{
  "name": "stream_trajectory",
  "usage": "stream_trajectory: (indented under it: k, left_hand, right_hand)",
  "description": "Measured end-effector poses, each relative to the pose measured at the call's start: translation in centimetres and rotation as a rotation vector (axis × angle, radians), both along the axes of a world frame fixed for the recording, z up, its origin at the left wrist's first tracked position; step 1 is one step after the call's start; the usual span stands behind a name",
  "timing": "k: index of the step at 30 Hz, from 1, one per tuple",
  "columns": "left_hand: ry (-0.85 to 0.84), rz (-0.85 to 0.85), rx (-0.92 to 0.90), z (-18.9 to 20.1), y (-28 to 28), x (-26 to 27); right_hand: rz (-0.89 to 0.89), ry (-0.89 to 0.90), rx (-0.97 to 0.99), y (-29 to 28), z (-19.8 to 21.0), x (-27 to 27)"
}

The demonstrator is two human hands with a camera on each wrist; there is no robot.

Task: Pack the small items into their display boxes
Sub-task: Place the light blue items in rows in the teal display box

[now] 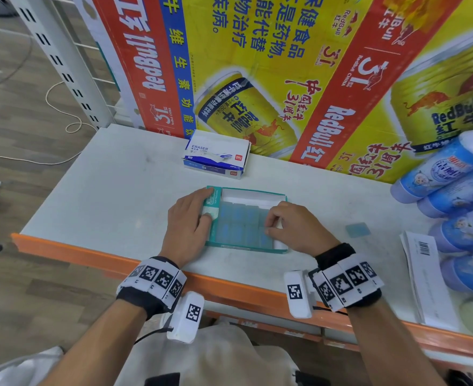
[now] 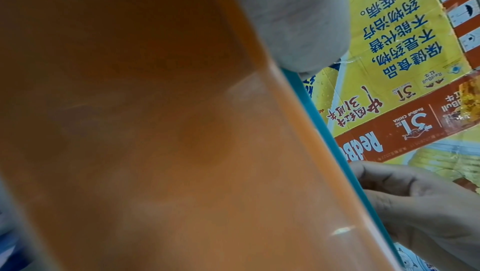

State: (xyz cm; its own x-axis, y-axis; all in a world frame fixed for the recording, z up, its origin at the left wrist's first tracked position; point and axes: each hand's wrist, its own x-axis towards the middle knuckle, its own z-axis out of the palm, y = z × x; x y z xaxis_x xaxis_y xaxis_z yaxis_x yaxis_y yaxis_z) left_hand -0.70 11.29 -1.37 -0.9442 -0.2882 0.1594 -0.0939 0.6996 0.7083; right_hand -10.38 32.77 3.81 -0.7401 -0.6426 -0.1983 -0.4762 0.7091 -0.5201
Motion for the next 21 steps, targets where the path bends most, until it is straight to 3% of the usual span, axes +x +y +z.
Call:
stream_trajectory:
  k: [4,9,14,18,21]
  left_hand:
    - [0.002,-0.001,-0.006,-0.1,-0.1,0.0]
    - [0.006,-0.001,-0.007,-0.3,-0.2,0.0]
    - [0.019,-0.002,-0.01,-0.3,-0.2,0.0]
    - [0.021,-0.001,-0.016,-0.3,-0.2,-0.1]
    - [0.017,-0.004,-0.02,-0.4,-0.2,-0.1]
  right_hand:
    - [-0.039,0.003,-0.072,0.1,0.0,0.0]
    - [-0.276,0.104,-0.151,3.1,0.7,-1.4]
    - [-0.568,0.187,0.1,8.0,0.6,-3.2]
    - [-0.741,0.117,0.373,9.9,0.5,-3.3]
    - [-0.821,-0.004,0.424,10.3,0.4,-3.3]
